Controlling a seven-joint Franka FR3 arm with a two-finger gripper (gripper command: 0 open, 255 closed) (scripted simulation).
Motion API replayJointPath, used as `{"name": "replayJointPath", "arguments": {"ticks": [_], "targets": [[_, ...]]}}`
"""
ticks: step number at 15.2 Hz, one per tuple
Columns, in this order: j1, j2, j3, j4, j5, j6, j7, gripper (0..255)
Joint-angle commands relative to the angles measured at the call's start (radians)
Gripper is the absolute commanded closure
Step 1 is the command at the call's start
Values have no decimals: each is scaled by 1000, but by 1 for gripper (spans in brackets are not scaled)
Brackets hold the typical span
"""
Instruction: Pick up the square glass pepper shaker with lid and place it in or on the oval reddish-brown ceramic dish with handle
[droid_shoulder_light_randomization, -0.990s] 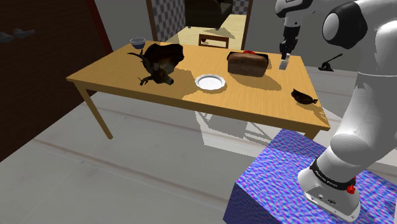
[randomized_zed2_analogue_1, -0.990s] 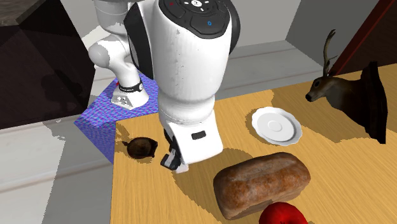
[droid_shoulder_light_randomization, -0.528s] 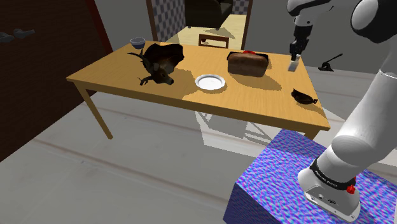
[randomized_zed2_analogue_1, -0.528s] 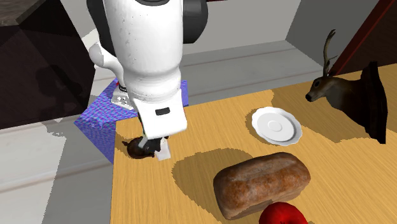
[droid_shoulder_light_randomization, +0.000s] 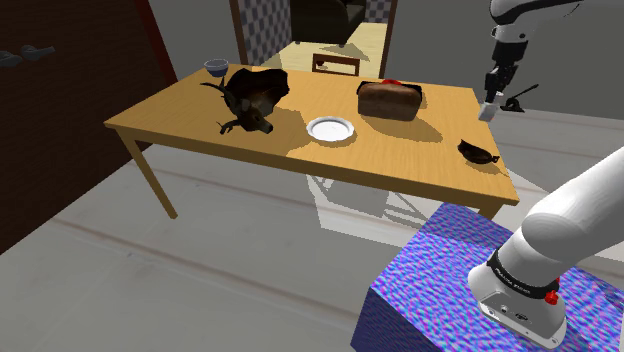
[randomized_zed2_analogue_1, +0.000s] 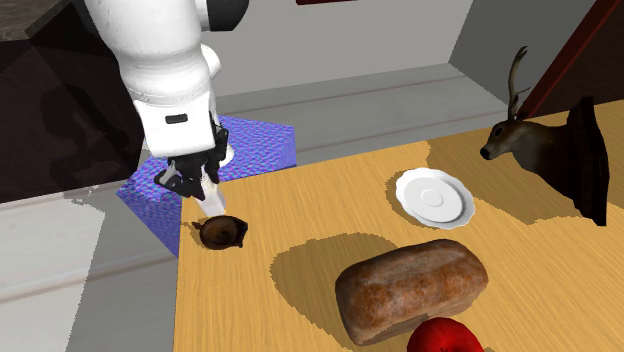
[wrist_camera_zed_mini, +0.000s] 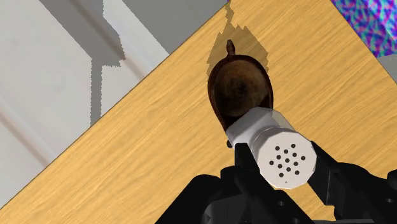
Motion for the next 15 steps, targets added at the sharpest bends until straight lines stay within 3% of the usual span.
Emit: {"name": "replayJointPath", "arguments": {"ticks": [1,15], "targets": [[-15,-74,5,-49,-40,-15,6,255],[-20,-30,-24,-202,-38,177,9,255]]}}
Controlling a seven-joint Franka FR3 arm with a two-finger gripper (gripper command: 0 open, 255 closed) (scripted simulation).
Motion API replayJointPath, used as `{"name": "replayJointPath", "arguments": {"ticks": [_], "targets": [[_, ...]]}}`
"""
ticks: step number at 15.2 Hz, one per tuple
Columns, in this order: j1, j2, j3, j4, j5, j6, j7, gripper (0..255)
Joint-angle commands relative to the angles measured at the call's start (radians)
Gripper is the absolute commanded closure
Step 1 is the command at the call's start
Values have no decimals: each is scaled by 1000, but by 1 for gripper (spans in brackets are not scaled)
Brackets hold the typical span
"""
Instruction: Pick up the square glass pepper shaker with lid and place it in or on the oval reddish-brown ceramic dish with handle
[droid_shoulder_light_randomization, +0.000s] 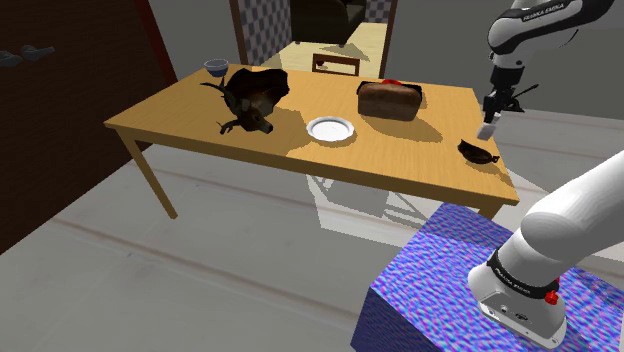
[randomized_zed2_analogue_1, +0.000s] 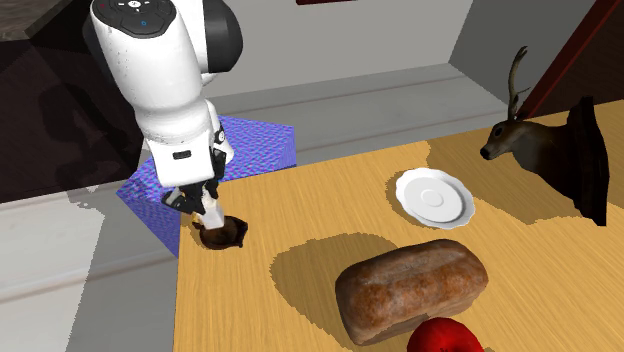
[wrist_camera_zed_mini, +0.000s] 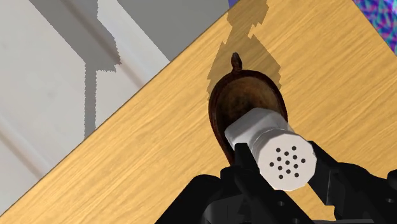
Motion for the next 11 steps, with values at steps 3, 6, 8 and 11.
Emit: {"name": "replayJointPath", "arguments": {"ticks": [3,6,8,11], "targets": [[0,20,-9,-40,4,59,0,255],[1,39,-16,-66,9,102,-3,255],[1,39,-16,-66,9,102,-3,255],[1,39,-16,-66,9,102,-3,255]]}}
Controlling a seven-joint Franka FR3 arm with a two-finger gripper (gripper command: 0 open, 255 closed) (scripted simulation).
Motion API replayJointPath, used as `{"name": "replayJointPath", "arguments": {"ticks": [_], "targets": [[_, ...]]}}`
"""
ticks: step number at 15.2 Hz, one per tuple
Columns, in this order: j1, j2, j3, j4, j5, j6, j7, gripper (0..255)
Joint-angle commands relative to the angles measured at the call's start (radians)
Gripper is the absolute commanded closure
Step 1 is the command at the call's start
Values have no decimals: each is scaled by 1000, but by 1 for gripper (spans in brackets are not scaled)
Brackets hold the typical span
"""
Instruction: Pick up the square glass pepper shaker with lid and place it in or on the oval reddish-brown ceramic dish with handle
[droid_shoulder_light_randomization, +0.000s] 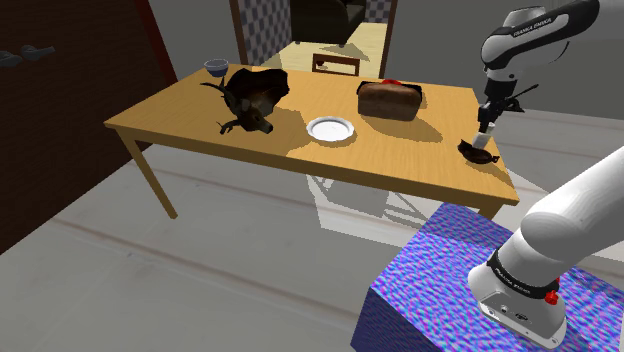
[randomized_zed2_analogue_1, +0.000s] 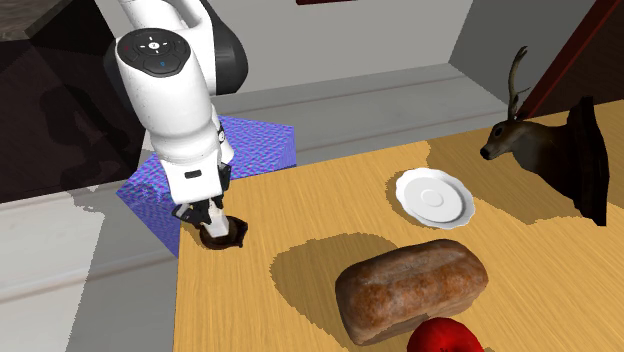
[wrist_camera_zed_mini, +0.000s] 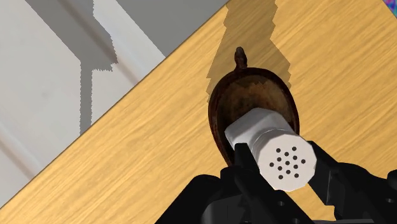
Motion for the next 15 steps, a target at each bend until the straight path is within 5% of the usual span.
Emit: {"name": "replayJointPath", "arguments": {"ticks": [1,2,3,8,12,15], "targets": [[0,0,0,0,0,1,0,255],[0,0,0,0,0,1,0,255],[0,0,0,0,0,1,0,0],[0,0,0,0,0,1,0,0],[7,-30,23,103,1,-131,5,0],[7,-30,23,103,1,-131,5,0]]}}
